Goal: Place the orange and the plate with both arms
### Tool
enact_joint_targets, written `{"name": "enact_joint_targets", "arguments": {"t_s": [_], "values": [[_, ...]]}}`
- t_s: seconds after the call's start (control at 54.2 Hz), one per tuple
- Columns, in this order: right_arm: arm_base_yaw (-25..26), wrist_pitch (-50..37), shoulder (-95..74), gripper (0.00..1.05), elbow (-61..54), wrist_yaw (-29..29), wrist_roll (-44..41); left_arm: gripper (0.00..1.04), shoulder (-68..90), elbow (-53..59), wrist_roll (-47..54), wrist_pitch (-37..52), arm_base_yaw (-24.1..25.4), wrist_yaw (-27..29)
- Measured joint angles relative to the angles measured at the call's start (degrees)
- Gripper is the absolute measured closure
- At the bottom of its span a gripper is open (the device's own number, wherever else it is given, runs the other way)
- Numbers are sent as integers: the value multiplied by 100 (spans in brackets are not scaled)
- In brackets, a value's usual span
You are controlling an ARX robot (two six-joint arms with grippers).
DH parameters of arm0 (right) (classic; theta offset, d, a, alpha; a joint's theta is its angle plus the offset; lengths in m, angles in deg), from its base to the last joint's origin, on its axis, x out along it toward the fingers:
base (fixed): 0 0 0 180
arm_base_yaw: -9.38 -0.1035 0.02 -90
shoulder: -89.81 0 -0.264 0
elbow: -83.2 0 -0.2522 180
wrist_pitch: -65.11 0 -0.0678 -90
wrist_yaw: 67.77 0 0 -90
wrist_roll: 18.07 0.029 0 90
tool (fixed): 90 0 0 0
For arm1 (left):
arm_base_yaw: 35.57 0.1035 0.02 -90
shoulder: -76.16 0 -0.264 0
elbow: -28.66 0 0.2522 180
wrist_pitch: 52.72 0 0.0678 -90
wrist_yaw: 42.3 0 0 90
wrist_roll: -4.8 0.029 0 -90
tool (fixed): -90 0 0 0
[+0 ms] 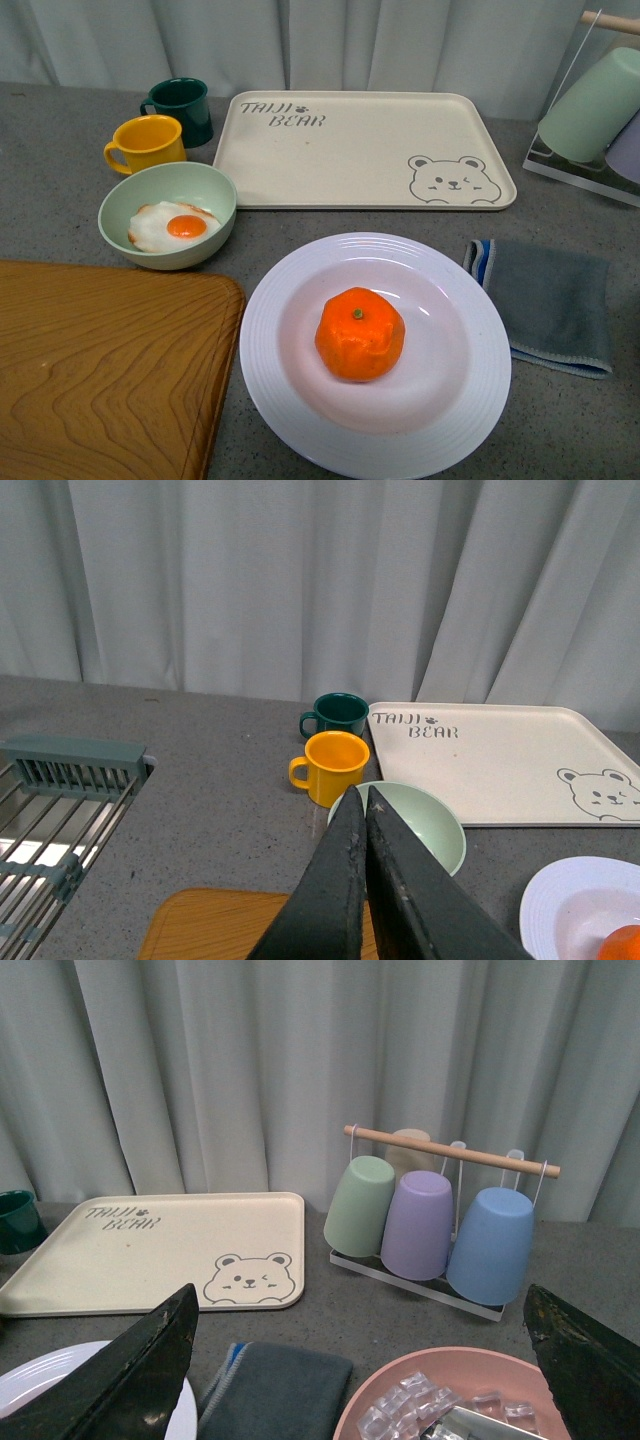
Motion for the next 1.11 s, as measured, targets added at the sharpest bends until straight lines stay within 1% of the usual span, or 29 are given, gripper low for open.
{"name": "enact_joint_targets", "arguments": {"t_s": [0.055, 0.092, 0.147, 0.369, 0.406, 0.442, 0.479, 0.553, 0.59, 0.608, 0.664, 0.682, 0.737, 0.756, 0.811, 0.829, 0.885, 0.903, 0.959, 0.977, 1.014, 1.106], "values": [[0, 0, 0, 9, 0, 0, 0, 101, -122, 0, 0, -122, 0, 0], [0, 0, 0, 9, 0, 0, 0, 101, -426, 0, 0, -555, 0, -2], [0, 0, 0, 9, 0, -2, 0, 101, -793, 0, 0, -979, 0, -7], [0, 0, 0, 9, 0, 0, 0, 101, -1025, -2, 2, -1064, 0, -4], [0, 66, -35, 9, 17, 26, -107, 100, -1027, 0, -4, -1064, 0, -4], [-24, 299, -247, 9, 140, 111, -389, 93, -1029, 0, 0, -1064, 0, -4], [-68, 273, -588, 9, 229, 162, -647, 88, -1029, 0, 0, -1064, 0, -4], [-278, 177, -1650, 9, 555, 380, -697, 75, -1034, 0, 0, -1064, 0, -4], [-437, 59, -2321, 9, 754, 599, -483, 68, -1034, -2, 0, -1064, 0, -4], [-481, 20, -2487, 9, 798, 649, -420, 66, -1034, 0, 0, -1064, 0, -4], [-732, -319, -3462, 9, 1029, 863, -9, 56, -1034, 0, 0, -1064, 0, -4], [-772, -374, -3615, 9, 1062, 885, 109, 54, -1034, 0, 0, -1064, 0, -4], [-968, -715, -4522, 9, 1235, 1106, 538, 43, -1034, -2, 0, -1064, 0, -4], [-990, -758, -4662, 9, 1259, 1139, 647, 41, -1034, 0, 0, -1064, 0, -4], [-1075, -946, -5486, 9, 1432, 1331, 1047, 30, -1034, 0, 0, -1064, 0, -4], [-1080, -968, -5619, 9, 1464, 1357, 1108, 29, -1034, 0, 0, -1064, 0, -4], [-1069, -986, -6358, 9, 1679, 1523, 1469, 18, -1034, -2, 0, -1064, 0, -4], [-1060, -986, -6470, 9, 1711, 1565, 1493, 16, -1034, 0, 0, -1064, 0, -4], [-1005, -946, -7104, 9, 1923, 1825, 1836, 6, -1034, 0, 0, -1064, 0, -4], [-986, -935, -7291, 9, 1998, 1915, 1928, 5, -1034, 0, 9, -1064, 0, -4], [-938, -944, -7702, 9, 2162, 2100, 2133, 7, -1034, 0, 13, -1064, 0, -4], [-883, -925, -8223, 9, 2430, 2341, 2358, 7, -1034, 0, 13, -1064, 0, -4]]}}
